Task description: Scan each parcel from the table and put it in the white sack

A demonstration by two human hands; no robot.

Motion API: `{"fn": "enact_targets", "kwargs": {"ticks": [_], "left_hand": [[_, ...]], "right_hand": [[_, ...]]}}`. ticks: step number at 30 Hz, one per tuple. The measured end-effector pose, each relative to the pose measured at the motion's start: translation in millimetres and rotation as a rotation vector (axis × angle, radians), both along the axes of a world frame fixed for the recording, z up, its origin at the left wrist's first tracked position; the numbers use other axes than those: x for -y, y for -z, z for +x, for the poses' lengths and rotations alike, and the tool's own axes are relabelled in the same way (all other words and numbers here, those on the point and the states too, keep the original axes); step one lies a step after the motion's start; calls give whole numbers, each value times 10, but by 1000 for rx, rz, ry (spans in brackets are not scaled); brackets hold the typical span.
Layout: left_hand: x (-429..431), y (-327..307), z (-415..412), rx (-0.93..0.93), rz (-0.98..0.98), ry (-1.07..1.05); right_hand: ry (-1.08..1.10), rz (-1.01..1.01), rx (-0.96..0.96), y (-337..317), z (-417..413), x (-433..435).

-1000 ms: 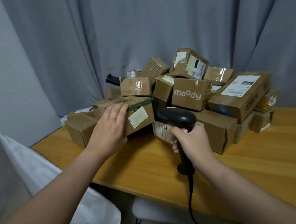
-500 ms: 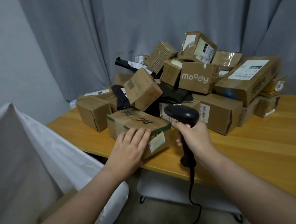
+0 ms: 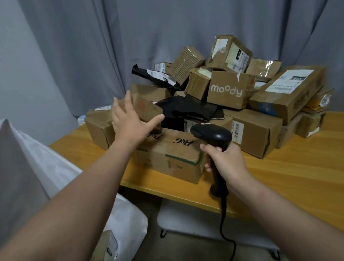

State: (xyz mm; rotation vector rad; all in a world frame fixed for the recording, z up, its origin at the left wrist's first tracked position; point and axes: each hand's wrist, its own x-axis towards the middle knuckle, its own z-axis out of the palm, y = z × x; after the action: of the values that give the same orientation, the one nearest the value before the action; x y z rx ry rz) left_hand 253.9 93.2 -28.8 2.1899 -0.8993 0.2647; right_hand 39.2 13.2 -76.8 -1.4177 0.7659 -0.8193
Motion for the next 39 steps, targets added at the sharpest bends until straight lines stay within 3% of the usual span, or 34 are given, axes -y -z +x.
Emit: {"fn": "enact_targets", "kwargs": {"ticks": [3,11,16,18,22,30,33,39], "left_hand": [[133,-57,188,36,148,-42],[222,-95,485,212,235,-76],[105,-107,739,134,330,-82],[62,-115,743,165,296,-62],[11,-138,495,404,126,23],[-121,127,-329,805,-192,394],[-78,370,-571,854,-192,527],[13,543,-911,780,-111,703]], "right_hand": [[-9,-17,6,-86,135,6],[-31,-48,-58,-165,536,22],[-9,-82,-123,-169,675,72],[0,-92,-153,-180,708,99],[-11,5,-149,-224,688,126],[-37,434,210,-359,53,279],[-113,516,305,-328,-242,283],[-72,409,304,-275,-714,231]]}}
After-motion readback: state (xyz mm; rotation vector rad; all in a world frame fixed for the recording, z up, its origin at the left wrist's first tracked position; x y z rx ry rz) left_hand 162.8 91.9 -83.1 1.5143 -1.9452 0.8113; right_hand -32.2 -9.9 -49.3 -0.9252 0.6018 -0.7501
